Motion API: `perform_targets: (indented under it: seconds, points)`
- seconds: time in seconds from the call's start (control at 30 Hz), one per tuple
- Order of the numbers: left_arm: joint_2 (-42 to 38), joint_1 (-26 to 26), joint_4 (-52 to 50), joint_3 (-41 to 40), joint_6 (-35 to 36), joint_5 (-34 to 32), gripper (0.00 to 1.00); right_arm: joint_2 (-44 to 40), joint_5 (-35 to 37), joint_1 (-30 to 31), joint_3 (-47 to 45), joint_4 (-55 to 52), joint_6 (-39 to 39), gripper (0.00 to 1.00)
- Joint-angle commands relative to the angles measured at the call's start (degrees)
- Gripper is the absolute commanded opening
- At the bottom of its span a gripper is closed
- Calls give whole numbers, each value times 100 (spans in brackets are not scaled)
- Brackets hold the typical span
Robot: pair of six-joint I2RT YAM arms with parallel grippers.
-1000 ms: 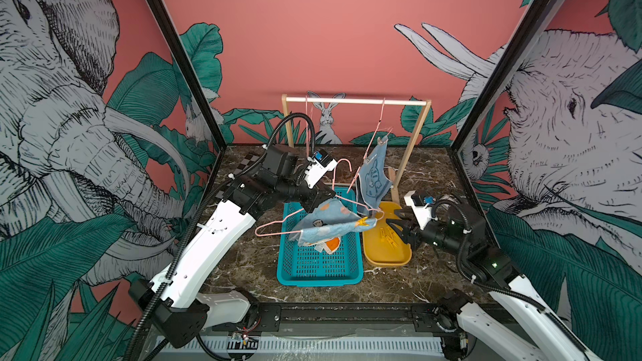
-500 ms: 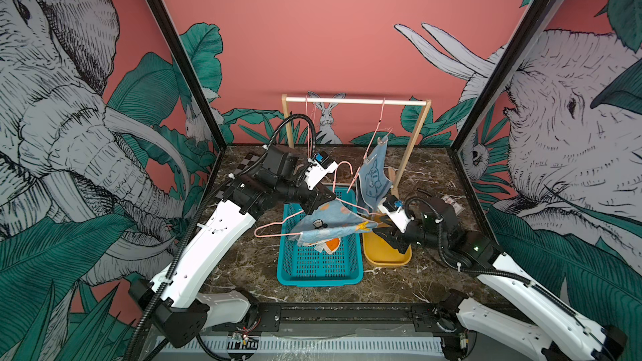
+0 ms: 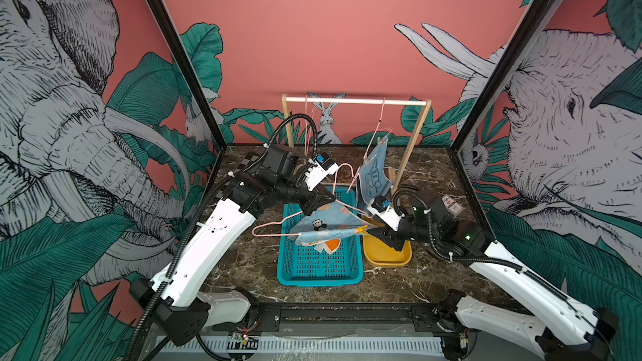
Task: Remove the clothespins securing towels to the hanger
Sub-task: Remove the clothespin from the hanger.
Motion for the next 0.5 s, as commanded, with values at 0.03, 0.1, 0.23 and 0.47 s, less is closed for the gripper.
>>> perform_targets:
  seconds: [0.03, 0.1, 0.23, 0.47]
  points:
    - [-13, 37, -76, 197, 95, 165, 0, 83, -226, 63, 102, 29, -130, 43]
    - [-12, 34, -88, 194, 89, 165, 0, 116, -329, 66, 75, 123, -122, 43]
    - [-22, 36, -88, 194, 70, 165, 0, 223, -470, 75, 57, 262, -114, 43]
    - [-21, 33, 3, 198, -5, 161, 0, 293, -676, 170, -128, 404, -11, 42]
